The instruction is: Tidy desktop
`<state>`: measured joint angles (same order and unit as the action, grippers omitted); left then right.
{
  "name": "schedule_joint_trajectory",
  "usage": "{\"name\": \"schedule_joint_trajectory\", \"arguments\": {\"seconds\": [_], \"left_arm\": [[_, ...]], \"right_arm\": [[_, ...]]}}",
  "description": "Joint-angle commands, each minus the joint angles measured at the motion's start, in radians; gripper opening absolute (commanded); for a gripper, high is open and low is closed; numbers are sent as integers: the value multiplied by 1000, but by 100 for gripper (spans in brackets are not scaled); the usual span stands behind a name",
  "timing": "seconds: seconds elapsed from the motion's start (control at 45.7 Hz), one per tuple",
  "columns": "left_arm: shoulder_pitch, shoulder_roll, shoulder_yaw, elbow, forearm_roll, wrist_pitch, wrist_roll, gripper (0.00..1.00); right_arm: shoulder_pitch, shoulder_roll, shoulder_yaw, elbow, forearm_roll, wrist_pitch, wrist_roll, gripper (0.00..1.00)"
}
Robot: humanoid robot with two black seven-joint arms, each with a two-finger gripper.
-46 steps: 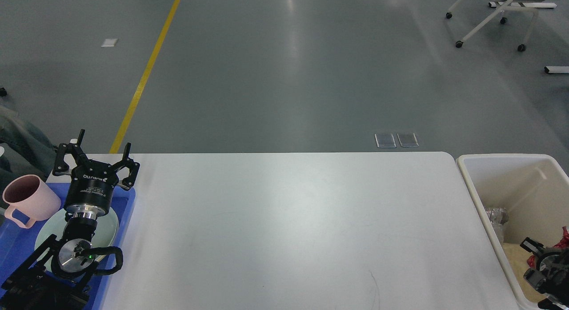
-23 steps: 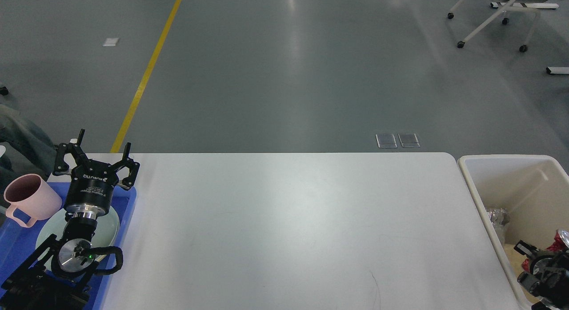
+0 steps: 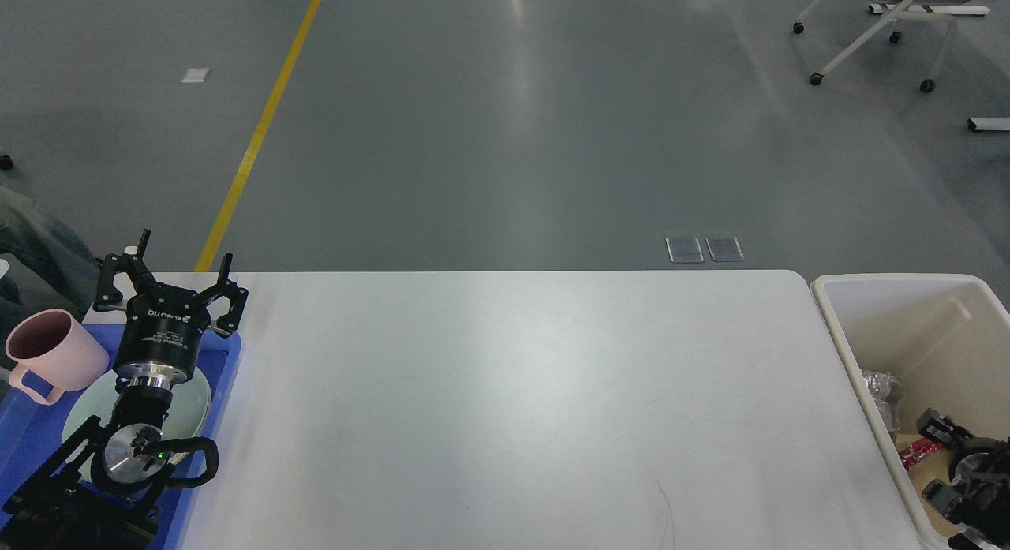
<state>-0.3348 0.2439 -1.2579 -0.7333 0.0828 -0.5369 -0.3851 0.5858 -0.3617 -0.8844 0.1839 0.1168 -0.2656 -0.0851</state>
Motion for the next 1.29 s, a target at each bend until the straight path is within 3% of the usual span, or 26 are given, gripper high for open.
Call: {"name": "schedule_joint_trajectory", "arguments": {"seconds": [0.0,0.306,0.503,0.656,0.809,0.919,1.094,1.16,1.269], "left_arm": [[-1,0,0,0,0,0,0,96],[0,0,0,0,0,0,0,96],[0,0,0,0,0,0,0,96],[-1,0,0,0,0,0,0,96],[-1,0,0,0,0,0,0,96],[-1,0,0,0,0,0,0,96],[-1,0,0,0,0,0,0,96],[-1,0,0,0,0,0,0,96],[0,0,0,0,0,0,0,96]], "right_arm": [[52,-17,79,11,6,29,8,100],[190,-98,839,106,3,34,7,100],[270,-98,1090,160,-152,31,10,100],[232,-154,1381,319,-359,42,10,100],[82,-149,1781,506,-396,48,24,100],[-23,-128,1960,627,-398,100,105,100],[-124,-59,2019,638,-341,346,438,100],[-176,-25,2039,641,-296,446,485,100],[-227,7,2043,644,-295,502,508,100]]}}
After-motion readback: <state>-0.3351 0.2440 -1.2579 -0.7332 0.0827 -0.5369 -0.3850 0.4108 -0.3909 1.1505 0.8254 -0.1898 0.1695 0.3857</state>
